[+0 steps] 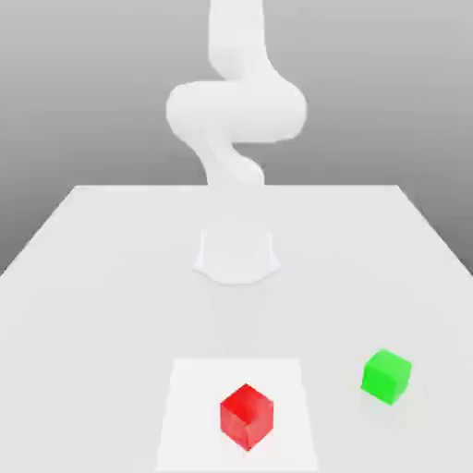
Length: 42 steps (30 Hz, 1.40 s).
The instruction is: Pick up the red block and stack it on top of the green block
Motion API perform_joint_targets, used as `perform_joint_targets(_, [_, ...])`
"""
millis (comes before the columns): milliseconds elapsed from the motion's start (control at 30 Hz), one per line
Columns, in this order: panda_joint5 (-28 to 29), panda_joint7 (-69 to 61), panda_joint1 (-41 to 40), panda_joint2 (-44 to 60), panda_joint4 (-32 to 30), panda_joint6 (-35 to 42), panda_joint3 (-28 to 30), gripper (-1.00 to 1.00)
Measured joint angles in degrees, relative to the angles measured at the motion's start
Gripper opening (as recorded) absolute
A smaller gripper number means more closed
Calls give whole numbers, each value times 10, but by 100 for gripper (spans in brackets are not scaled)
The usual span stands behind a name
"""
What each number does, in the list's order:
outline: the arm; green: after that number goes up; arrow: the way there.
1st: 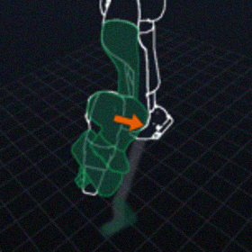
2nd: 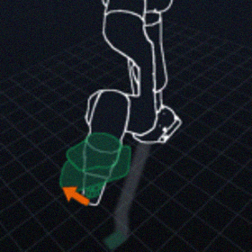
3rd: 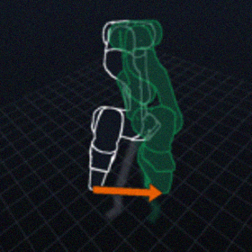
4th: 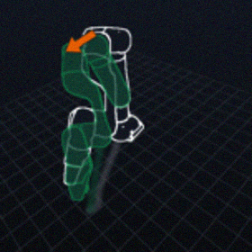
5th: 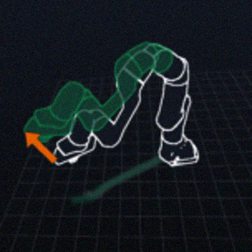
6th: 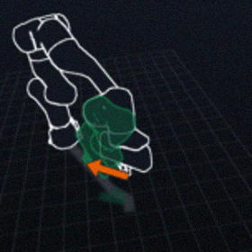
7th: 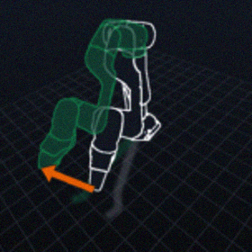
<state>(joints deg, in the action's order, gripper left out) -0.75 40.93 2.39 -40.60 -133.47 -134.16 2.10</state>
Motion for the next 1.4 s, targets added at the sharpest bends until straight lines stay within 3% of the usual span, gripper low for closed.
perform_joint_targets(467, [-53,-283,99,296,-94,-133,82,0])
perform_joint_targets(767, [-35,-419,105,477,-151,-223,83,0])
perform_joint_targets(933, [-71,-456,81,580,-140,-305,50,0])
perform_joint_targets(967, [-76,-460,76,592,-139,-316,44,-100])
perform_joint_targets(1200, [-74,-459,75,591,-139,-314,44,-100])
perform_joint_targets(1400, [-25,-428,100,485,-158,-227,60,-100])
